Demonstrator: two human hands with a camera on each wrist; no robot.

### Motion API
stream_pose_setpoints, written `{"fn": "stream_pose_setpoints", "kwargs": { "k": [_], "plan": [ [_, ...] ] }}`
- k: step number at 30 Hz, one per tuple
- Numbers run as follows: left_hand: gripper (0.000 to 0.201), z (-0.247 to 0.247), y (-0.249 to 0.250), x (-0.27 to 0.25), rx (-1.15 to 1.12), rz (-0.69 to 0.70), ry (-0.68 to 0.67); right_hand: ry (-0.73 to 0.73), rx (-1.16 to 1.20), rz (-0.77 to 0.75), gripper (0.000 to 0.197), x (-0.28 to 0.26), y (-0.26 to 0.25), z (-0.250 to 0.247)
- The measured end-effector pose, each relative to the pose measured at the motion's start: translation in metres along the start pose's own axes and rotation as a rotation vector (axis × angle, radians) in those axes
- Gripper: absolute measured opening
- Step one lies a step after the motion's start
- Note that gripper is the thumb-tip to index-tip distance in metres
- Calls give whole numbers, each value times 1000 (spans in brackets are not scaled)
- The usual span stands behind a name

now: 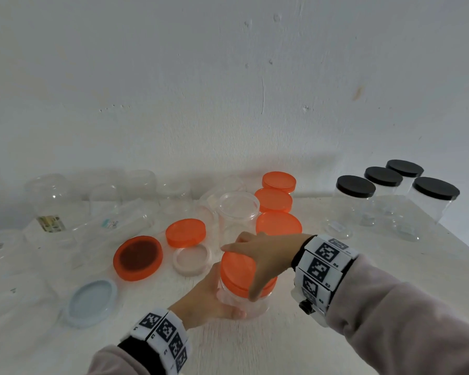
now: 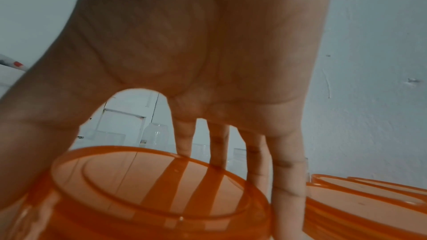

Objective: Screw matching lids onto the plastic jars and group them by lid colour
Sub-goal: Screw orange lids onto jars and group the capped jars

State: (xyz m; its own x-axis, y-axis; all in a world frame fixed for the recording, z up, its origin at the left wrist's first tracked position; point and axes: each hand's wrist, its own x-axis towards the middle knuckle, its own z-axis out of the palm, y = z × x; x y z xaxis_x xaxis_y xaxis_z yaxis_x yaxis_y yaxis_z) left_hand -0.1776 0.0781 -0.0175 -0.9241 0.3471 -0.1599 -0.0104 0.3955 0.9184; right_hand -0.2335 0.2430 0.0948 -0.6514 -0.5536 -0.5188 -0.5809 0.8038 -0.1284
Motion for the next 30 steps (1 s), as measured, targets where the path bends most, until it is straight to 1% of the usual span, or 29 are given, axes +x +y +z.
{"fn": "stream_pose_setpoints", "kwargs": {
  "k": [3,7,12,16,20,22,24,27,30],
  "plan": [
    [99,0,-1,0,20,6,-1,-7,-26,2,107,0,-3,1],
    [97,0,-2,1,30,1,0,-11,-60,-5,106,1,-4,0],
    [104,1,-2,1,38,-19,19,-24,-111,-23,106,3,-7,0],
    [101,1,-4,1,25,-14,28,-3,-92,27,107,6,-7,3],
    [103,2,-3,0,24,-8,21,40,-46,108,110,9,-8,9],
    [105,2,-3,0,30,-4,20,27,-36,117,112,10,-9,9],
    [106,1,-2,1,34,-9,23,-9,-35,86,113,9,-10,5],
    [102,1,-3,1,51,-24,23,-50,-29,25,107,6,-11,-2],
    [100,1,-3,1,58,-22,29,-41,-27,36,99,6,-10,-2]
  ]
}}
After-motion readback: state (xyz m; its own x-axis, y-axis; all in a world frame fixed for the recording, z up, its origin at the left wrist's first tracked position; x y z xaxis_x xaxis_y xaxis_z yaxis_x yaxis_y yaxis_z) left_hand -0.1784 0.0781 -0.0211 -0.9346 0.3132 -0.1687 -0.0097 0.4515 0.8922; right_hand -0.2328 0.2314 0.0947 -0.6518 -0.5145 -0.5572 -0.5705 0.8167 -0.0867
